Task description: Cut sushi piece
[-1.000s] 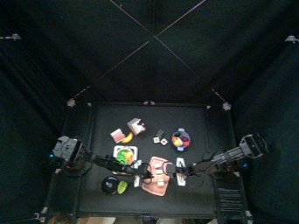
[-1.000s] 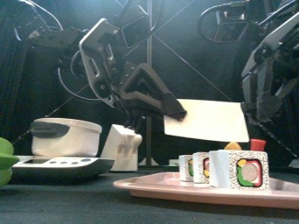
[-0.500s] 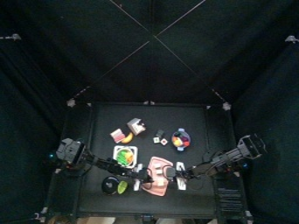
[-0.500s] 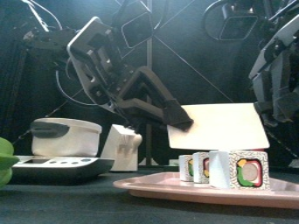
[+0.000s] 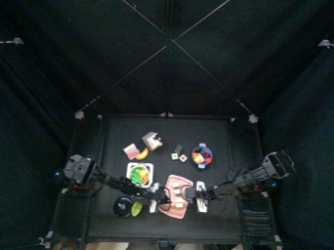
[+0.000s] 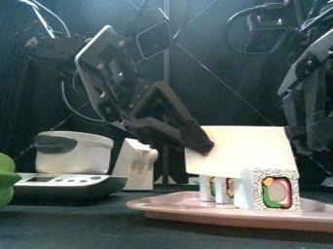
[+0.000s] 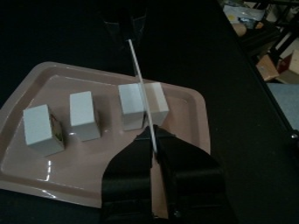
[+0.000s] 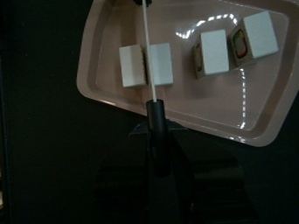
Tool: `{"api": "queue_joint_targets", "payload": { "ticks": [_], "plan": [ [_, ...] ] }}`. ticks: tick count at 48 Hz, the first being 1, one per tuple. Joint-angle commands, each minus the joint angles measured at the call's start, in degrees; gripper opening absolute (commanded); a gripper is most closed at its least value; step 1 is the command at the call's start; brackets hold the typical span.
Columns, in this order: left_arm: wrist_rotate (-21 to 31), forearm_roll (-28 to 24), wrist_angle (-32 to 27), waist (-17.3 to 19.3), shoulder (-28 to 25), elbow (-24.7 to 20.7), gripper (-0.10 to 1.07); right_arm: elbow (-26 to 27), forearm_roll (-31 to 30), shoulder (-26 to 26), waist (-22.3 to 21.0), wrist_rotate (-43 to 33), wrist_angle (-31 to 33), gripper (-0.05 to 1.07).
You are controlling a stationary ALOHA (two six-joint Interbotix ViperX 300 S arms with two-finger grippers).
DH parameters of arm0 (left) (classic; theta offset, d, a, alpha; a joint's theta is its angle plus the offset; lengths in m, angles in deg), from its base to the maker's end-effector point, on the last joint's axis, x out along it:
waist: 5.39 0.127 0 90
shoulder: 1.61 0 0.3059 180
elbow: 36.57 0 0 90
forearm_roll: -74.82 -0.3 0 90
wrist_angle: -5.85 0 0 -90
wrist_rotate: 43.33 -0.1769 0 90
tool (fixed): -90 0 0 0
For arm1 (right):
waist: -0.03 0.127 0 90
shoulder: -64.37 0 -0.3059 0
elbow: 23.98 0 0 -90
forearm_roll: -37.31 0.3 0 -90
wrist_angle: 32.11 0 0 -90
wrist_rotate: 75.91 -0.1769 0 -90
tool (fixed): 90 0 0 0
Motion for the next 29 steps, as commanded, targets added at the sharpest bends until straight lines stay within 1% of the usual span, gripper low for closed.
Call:
{"api": "queue_joint_targets", "payload": {
  "ticks": [1, 12, 29],
  "plan": [
    [-0.1, -0.1, 0.0, -1.1, -0.4, -1.1, 0.38, 0.3, 0.1, -0.7, -0.4, -0.1, -0.9, 0.24],
    [-0.2, 1.2, 0.0, -1.1, -1.2, -0.8, 0.38, 0.5, 0.4, -2.9, -0.4, -0.1, -3.4, 0.24],
    [-0.2, 1.4, 0.0, -1.8, -0.7, -0.6, 0.38, 0.6, 2.3, -3.1, 0.4, -0.2, -3.6, 0.24]
  ]
}}
